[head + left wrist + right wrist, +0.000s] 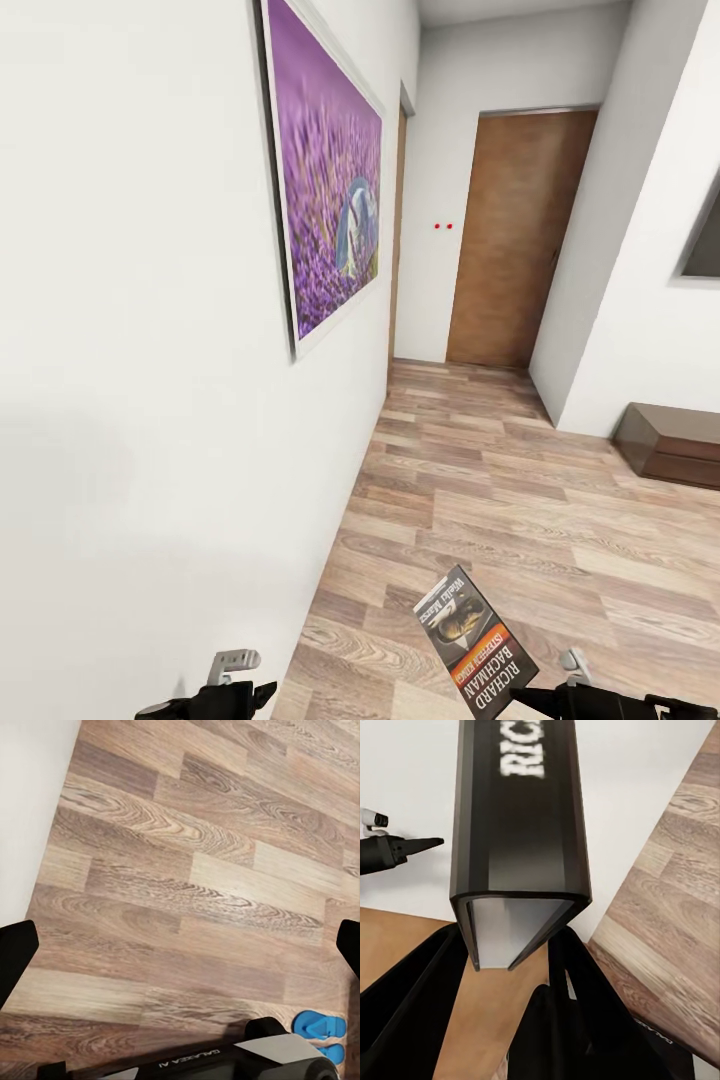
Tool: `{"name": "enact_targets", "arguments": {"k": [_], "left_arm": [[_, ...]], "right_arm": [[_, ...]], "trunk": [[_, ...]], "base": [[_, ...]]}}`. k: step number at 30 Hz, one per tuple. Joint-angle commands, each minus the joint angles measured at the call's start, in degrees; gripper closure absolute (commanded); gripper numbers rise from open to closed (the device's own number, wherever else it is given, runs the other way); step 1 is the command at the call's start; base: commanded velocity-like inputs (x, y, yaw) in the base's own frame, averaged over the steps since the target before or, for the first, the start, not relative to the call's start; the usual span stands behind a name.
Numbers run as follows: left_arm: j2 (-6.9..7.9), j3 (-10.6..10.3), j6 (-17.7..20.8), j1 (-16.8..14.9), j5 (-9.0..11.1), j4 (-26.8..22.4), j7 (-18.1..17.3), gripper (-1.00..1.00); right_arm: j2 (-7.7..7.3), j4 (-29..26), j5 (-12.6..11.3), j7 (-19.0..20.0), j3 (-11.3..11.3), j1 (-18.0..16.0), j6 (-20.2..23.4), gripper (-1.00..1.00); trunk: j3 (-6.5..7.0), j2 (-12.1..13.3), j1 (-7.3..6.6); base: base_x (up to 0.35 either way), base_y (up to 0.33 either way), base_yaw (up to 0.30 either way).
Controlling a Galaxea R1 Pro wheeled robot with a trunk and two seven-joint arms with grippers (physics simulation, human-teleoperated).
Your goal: In the bedroom, move the book from the bed onto either nightstand, and place the two sandals side by side next to the bed.
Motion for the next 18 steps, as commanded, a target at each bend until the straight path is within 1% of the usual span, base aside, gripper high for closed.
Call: {"name": "enact_targets", "arguments": {"k": [1,6,18], "left_arm": [[0.02,0.4,-0.3,-0.1,-0.6,0.1,-0.1,-1.0],[0.02,0.4,-0.3,0.0,-0.6,0.1,-0.1,-1.0],[0.02,0.4,-0.3,-0.1,-0.6,0.1,-0.1,-1.0]], "right_arm": [[0.03,-0.1,0.4,0.3,-0.5,-0.1,0.6,1.0],[0.03,0.0,0.4,0.3,-0.5,-0.1,0.6,1.0],[0.03,-0.1,0.4,0.3,-0.5,-0.1,0.6,1.0]], "trunk": [[-0.13,-0.1,0.04],[-0.13,-0.1,0.04],[-0.13,-0.1,0.04]], "base": [[0.0,0.0,-0.045],[0.0,0.0,-0.206],[0.0,0.0,-0.278]]}}
